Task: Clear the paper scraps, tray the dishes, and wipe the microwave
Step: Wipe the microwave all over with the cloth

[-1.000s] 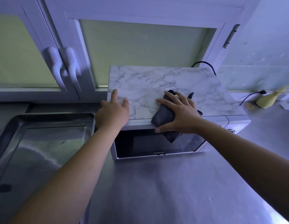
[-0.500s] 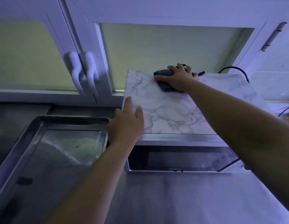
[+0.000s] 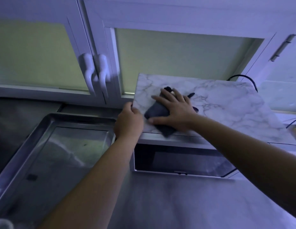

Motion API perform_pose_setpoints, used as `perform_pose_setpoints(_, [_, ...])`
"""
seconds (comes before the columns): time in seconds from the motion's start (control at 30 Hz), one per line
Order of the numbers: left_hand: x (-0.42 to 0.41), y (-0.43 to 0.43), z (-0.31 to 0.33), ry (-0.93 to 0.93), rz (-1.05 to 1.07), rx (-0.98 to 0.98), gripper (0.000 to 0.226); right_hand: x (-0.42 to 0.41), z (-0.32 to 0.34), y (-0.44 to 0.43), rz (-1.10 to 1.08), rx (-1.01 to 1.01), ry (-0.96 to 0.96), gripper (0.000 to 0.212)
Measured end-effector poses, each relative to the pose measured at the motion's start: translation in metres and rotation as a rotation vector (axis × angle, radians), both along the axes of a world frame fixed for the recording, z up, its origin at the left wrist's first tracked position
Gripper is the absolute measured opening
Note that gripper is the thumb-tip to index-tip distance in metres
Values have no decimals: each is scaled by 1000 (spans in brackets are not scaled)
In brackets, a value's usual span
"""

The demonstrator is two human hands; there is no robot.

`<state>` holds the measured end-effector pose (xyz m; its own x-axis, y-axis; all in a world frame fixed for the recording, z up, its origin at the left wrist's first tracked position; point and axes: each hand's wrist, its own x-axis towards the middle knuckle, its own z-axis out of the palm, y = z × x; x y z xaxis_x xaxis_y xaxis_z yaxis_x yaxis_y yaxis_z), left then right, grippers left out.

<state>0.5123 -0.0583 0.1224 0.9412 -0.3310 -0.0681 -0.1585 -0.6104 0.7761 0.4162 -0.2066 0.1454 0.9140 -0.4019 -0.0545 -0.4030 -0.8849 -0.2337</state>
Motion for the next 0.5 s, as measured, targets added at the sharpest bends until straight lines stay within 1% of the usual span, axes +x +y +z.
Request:
perform_pose_setpoints(0.07, [3,1,-2,59,27,-88,38,-36,-1,20,47,4,-4,110])
perform_pose_setpoints(0.13, [4,2,-3,131,43,-208,40,-60,-1,31,68,-14,11,106])
perform_pose_setpoints(0.23, [4,3,-2,185,47,-314,40,-67,1,37,48,-30,50,104])
perform_pose_setpoints(0.37, [6,3,-3,202,61,-342,42,-28,1,28,-53,20,35,110])
perform_pose_setpoints(0.43, [6,3,-5,202,76,-359,40,8,-1,14,-129,14,13,112])
perform_pose_setpoints(0.5, [7,3,-5,194,109,-372,39,53,1,-1,-205,-3,4,108])
